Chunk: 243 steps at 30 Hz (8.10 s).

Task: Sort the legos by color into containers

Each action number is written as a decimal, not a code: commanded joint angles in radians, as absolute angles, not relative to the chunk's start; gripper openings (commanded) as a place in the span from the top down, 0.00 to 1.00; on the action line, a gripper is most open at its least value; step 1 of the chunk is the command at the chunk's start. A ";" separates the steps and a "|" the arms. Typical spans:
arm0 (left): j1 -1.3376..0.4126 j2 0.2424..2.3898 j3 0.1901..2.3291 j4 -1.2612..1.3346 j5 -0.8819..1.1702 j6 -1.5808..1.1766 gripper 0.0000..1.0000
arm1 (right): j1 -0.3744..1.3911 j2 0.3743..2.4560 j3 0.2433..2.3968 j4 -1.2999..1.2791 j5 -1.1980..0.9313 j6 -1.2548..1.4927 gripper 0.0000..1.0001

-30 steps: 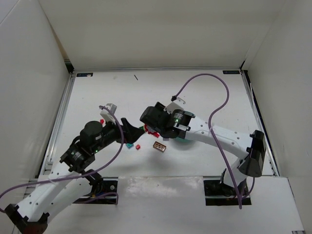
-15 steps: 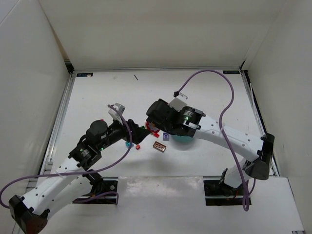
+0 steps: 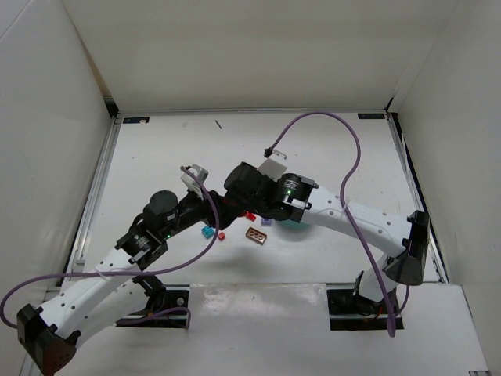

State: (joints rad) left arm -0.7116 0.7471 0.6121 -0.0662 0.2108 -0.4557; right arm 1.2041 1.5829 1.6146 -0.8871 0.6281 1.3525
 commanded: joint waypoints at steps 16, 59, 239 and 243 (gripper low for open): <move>-0.716 0.700 0.571 0.058 0.255 -0.476 0.57 | 1.210 1.427 1.473 -0.629 0.601 1.292 0.58; -0.718 0.640 0.617 -0.023 0.244 -0.414 0.17 | 1.216 1.381 1.374 -0.489 0.503 1.278 0.64; -1.111 1.048 0.652 0.557 -0.149 -0.221 0.48 | 1.210 1.040 1.146 -0.631 0.698 1.612 0.74; -1.111 1.029 0.650 0.549 -0.140 -0.216 0.56 | 1.212 1.057 1.147 -0.606 0.673 1.592 0.74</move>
State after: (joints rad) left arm -1.1072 1.0679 0.6510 0.5236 -0.1860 -0.2554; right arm 1.2114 1.0336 1.1442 -0.6060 0.6724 1.6123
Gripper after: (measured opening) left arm 0.535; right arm 0.699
